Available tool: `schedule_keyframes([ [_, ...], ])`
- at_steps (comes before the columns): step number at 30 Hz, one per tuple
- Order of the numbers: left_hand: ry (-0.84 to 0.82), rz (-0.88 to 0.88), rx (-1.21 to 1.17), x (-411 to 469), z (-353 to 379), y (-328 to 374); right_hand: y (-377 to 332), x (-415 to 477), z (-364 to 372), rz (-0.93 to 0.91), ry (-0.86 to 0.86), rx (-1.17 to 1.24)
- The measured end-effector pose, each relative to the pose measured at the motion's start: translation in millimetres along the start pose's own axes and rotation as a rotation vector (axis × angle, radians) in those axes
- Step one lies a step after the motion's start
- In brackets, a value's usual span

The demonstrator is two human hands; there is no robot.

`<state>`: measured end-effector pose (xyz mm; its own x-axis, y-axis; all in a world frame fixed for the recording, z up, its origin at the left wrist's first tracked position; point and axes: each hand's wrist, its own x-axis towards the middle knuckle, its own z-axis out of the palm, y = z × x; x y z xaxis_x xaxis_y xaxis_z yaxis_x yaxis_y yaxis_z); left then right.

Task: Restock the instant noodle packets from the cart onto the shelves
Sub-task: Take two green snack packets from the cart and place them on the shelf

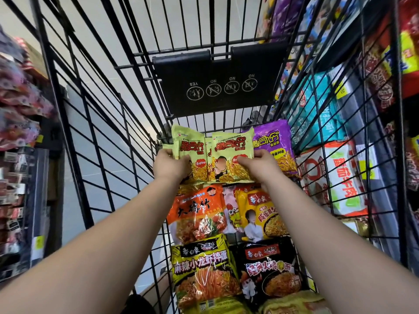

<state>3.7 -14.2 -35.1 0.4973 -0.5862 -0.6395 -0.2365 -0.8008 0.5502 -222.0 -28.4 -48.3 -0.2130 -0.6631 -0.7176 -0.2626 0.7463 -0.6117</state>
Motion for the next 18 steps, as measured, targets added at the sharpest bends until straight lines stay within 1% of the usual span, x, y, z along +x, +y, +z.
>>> schedule_keyframes([
  [4,-0.012,0.049,-0.042,-15.6,-10.6,19.0,-14.6,-17.3,-25.7,-0.073,-0.048,0.111],
  [9,-0.100,0.087,-0.164,-49.6,-42.2,49.2,-44.7,-63.3,-57.8,-0.150,-0.095,0.243],
  [13,-0.191,0.235,-0.215,-87.3,-82.8,87.2,-62.0,-96.6,-91.5,-0.231,-0.093,0.368],
  [18,-0.340,0.412,-0.314,-137.1,-143.5,145.5,-108.8,-165.4,-135.1,-0.333,-0.083,0.535],
])
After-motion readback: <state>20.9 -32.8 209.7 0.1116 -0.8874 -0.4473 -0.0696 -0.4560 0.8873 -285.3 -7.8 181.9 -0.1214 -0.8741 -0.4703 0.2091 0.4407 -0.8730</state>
